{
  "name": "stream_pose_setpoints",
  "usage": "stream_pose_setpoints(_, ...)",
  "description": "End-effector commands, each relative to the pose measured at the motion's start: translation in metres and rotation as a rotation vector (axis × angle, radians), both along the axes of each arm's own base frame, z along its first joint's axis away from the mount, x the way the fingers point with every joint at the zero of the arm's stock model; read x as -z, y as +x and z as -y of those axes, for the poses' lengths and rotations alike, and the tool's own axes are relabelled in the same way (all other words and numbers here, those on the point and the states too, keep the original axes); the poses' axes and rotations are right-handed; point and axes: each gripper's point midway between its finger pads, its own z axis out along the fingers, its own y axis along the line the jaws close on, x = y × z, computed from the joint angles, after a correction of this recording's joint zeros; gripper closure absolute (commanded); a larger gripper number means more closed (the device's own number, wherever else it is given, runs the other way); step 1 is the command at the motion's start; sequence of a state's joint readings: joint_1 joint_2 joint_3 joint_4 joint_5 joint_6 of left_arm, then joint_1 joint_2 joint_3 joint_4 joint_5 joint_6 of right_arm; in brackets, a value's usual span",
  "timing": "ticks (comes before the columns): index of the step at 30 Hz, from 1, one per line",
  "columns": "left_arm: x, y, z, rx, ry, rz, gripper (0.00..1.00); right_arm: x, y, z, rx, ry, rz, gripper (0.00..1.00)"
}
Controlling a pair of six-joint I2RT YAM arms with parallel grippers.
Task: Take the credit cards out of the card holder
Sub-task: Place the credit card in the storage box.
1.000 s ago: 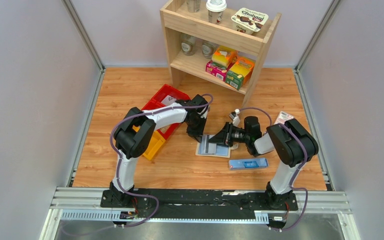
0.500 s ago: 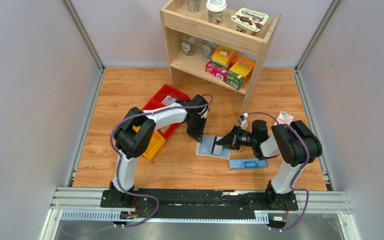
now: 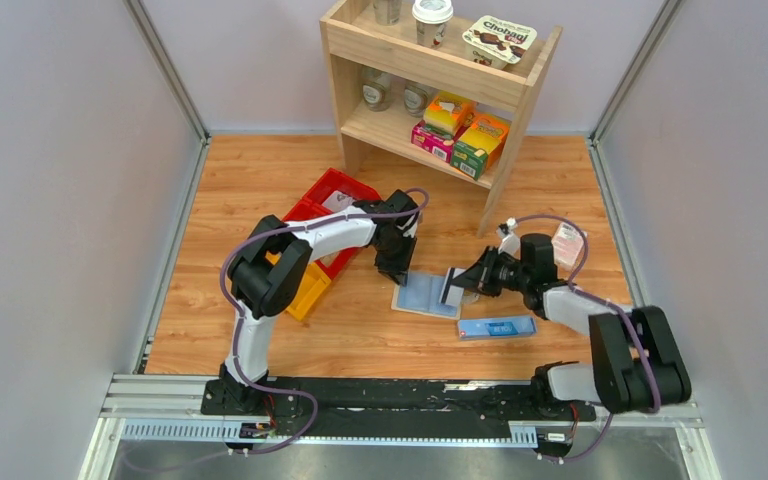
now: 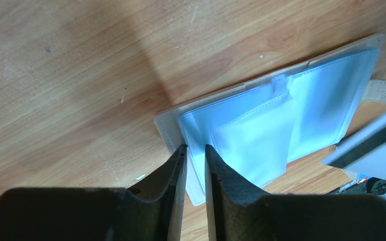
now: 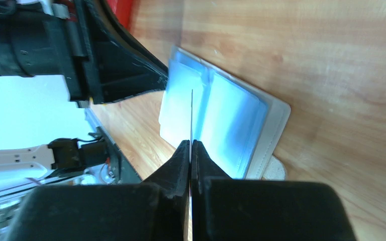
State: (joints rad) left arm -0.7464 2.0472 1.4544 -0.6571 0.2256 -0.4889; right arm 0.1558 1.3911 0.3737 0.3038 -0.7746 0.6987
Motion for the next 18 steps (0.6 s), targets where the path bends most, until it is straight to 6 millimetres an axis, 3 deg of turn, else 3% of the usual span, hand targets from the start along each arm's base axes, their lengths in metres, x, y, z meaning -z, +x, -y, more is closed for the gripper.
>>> stream_pose_setpoints(1, -0.023, 0.026, 0.002, -0.012, 0.012, 0.135, 0.69, -0.021, 0.007, 0.024, 0.032, -0.232, 0.114, 1.0)
stream_pose_setpoints(6, -0.082, 0.045, 0.007, -0.061, -0.038, 0.241, 0.54, -0.069, 0.013, 0.026, 0.066, -0.387, 0.328, 1.0)
stream_pose_setpoints(9, -0.124, 0.055, -0.002, -0.144, -0.075, 0.294, 0.47, -0.098, 0.015, 0.02, 0.09, -0.473, 0.49, 1.0)
stream_pose_setpoints(14, -0.179, 0.056, -0.024, -0.312, -0.232, 0.292, 0.43, -0.141, 0.018, 0.008, 0.155, -0.608, 0.751, 1.0)
stream_pose_setpoints(15, -0.182, 0.057, -0.028, -0.36, -0.271, 0.265, 0.43, -0.148, 0.016, 0.003, 0.158, -0.624, 0.809, 1.0)
stream_pose_setpoints(16, -0.199, 0.052, -0.032, -0.375, -0.32, 0.278, 0.43, -0.155, 0.018, 0.002, 0.174, -0.66, 0.871, 1.0)
stream_pose_setpoints(18, -0.219, 0.049, -0.037, -0.425, -0.401, 0.287, 0.27, -0.17, 0.014, -0.012, 0.18, -0.684, 0.977, 1.0)
